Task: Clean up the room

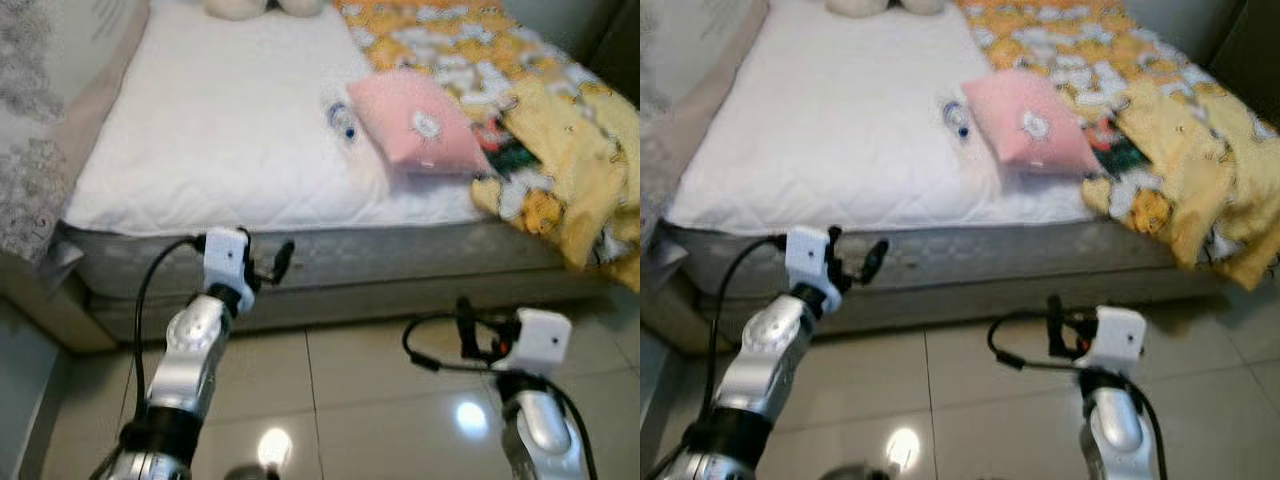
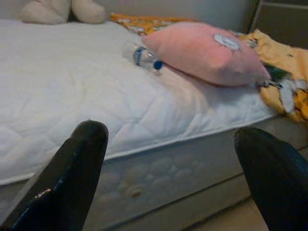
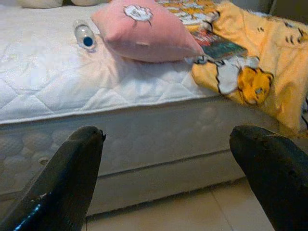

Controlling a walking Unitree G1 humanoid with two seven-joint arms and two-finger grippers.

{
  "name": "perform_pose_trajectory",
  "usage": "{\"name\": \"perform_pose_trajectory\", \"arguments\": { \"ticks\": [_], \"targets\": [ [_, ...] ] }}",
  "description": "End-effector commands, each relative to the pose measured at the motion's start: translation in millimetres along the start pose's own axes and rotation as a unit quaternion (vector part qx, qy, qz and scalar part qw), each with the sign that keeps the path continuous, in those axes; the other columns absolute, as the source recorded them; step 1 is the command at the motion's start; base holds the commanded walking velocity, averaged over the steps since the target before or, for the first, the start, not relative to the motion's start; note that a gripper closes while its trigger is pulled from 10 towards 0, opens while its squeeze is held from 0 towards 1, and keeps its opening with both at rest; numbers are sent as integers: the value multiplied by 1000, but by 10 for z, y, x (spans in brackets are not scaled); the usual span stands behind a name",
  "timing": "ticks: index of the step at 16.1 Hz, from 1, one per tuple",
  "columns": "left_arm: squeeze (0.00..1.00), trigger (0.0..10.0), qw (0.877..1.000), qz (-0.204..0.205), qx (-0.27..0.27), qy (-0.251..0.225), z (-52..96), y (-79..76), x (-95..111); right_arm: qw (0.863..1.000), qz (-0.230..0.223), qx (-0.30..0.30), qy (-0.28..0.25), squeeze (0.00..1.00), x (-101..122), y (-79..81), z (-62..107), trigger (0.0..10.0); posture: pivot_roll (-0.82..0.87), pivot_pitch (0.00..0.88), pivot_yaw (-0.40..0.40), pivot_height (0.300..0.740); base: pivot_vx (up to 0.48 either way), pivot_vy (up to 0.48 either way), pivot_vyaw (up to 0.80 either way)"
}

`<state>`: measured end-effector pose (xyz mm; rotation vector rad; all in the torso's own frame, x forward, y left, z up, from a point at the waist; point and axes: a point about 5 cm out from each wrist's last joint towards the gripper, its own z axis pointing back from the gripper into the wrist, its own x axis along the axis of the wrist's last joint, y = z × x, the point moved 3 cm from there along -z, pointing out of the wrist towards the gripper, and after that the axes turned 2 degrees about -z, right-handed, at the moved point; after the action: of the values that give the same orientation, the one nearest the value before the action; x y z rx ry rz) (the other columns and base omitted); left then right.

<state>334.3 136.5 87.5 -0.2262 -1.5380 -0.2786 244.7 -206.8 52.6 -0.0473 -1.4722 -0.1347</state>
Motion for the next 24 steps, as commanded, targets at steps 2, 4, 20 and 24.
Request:
{"name": "perform_pose_trajectory", "arguments": {
  "ticks": [2, 4, 20, 24],
  "targets": [
    [0, 10000, 1000, -5, -1, -4, 0, 34, 12, 1000, -2, 1, -8, 0, 60, 16, -19, 10000, 39, 36, -22, 740, 433, 0, 725],
    [0, 10000, 1000, -6, -2, -4, -8, 21, 13, 1000, 0, 1, -9, 0, 64, 6, -22, 10000, 38, 31, -23, 740, 431, 0, 706],
    [0, 10000, 999, -35, -33, -12, -49, -148, 38, 1000, -7, -14, -22, 0, 101, -57, -39, 10000, 36, 31, -16, 740, 269, -92, 412],
    [0, 10000, 999, -33, -38, -14, -65, -157, 49, 999, -3, -16, -29, 0, 134, -68, -54, 10000, 33, 29, -13, 740, 264, -397, 0]
  ]
}}
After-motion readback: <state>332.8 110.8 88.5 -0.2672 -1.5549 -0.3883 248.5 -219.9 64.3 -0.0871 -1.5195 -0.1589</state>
